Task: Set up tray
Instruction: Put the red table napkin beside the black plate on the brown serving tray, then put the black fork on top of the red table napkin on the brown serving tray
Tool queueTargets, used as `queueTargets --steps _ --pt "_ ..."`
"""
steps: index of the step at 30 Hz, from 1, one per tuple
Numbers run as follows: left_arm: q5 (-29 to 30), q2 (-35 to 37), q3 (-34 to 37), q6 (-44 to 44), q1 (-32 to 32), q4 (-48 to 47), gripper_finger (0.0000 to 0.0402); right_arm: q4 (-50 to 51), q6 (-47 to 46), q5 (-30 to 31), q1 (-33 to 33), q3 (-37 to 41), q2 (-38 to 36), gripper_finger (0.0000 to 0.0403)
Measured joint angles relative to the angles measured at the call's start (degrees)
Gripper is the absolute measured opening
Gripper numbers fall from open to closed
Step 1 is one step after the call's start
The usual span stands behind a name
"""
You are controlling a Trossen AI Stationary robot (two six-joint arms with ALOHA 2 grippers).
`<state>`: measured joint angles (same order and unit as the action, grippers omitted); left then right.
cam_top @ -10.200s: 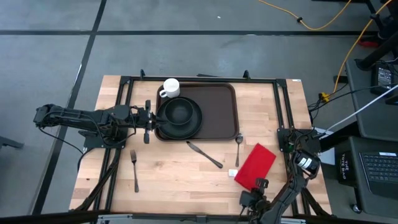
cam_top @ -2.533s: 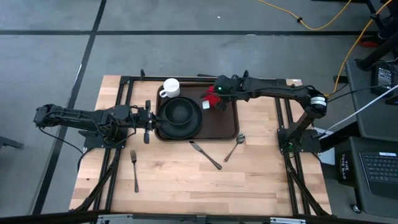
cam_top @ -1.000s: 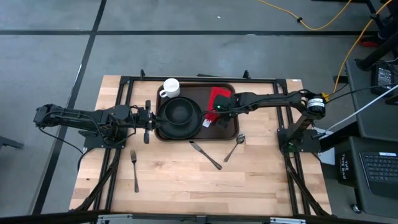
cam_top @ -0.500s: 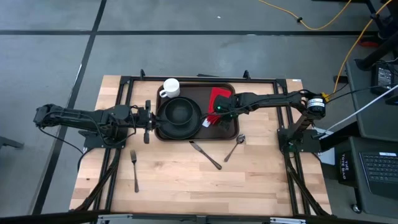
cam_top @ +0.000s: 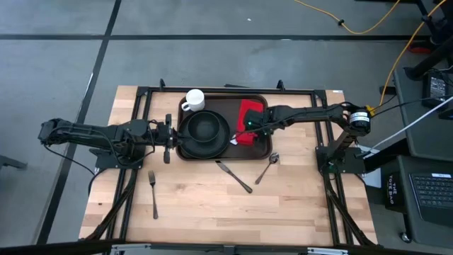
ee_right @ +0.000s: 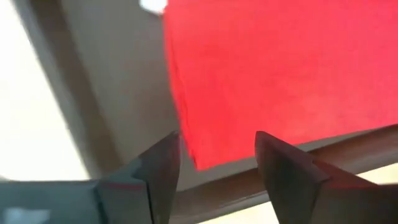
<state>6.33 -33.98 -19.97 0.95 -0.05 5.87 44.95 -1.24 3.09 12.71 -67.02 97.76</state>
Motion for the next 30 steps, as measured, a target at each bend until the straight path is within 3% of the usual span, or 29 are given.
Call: queueTargets --steps 10,16,25,30 --pt "0.00 0.00 0.00 0.83 -0.01 -0.02 0.0005 -0.98 3.09 0.31 0.07 -0.20 0.00 0.0205" --pt "0.00 0.00 0.00 0.85 0.00 -0.01 0.0004 -0.91 5.93 4.28 1.05 -2.84 -0.22 0.0185" --pt "0.00 0.00 0.00 0.85 0.00 -0.02 0.0004 -0.75 5.73 4.95 2.08 -3.19 -6.46 0.0120" --pt "0.02 0.00 0.00 0.85 0.00 -0.02 0.0005 -0.86 1.12 6.71 1.53 -3.04 -10.54 0.0076"
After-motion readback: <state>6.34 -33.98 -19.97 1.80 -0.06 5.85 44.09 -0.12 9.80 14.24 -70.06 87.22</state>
